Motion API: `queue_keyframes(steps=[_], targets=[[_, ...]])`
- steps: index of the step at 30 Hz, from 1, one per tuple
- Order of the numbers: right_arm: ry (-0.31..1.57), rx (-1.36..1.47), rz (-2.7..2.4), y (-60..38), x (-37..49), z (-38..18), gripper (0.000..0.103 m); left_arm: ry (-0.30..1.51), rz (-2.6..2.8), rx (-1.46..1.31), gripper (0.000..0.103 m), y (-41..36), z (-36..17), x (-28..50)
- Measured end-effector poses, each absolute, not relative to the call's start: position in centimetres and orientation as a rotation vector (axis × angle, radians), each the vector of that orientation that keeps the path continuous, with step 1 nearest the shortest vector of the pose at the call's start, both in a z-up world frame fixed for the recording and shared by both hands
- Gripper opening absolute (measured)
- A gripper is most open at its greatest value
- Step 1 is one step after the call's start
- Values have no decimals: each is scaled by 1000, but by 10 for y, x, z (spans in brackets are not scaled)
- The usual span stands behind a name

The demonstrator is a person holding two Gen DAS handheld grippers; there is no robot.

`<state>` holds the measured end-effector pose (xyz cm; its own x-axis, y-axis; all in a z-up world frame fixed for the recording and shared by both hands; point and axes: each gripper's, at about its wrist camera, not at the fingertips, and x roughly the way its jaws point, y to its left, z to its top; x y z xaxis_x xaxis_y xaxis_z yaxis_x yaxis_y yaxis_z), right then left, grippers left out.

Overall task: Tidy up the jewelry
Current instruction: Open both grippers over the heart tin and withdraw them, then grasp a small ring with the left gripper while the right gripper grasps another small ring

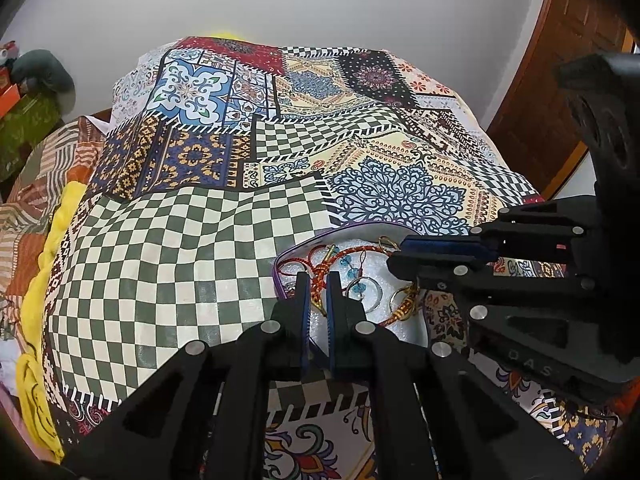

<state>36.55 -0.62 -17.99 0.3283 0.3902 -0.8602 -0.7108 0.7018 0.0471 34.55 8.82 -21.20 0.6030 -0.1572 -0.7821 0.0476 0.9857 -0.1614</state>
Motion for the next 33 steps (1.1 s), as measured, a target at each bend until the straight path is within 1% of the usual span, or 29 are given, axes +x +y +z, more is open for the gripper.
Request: queue_keyframes(steps=[3,5,6,9,13,15,22,24,26,27,32,33], targets=[[982,-386,735,-6,362,-177,9,919,-117,-139,7,90,-211,343],[968,-394,729,-6,360,-175,9,918,-115,-152,12,92,-209,342],[962,-395,727,-6,358,-173,9,916,-112,-155,13,93,-208,341],[946,-399,713,-8,354,-167,10,913,-102,-157,13,94,-204,339],[924,-403,692,-12,347,-158,16,899,-102,-148,13,92,-194,331],[912,-399,686,-16,343,-152,18,892,-103,-141,13,91,-189,326],[883,-374,651,-32,325,-133,19,865,-114,-131,14,85,-167,303],[874,-366,640,-39,318,-127,19,858,-116,-130,15,83,-161,296],[869,-357,634,-44,312,-123,19,851,-116,-131,21,80,-155,288],[867,-352,631,-46,309,-122,19,847,-117,-130,22,79,-152,284],[851,-337,606,-62,291,-114,21,838,-130,-117,23,70,-141,266],[849,-329,602,-66,287,-113,24,837,-134,-113,23,67,-139,261]])
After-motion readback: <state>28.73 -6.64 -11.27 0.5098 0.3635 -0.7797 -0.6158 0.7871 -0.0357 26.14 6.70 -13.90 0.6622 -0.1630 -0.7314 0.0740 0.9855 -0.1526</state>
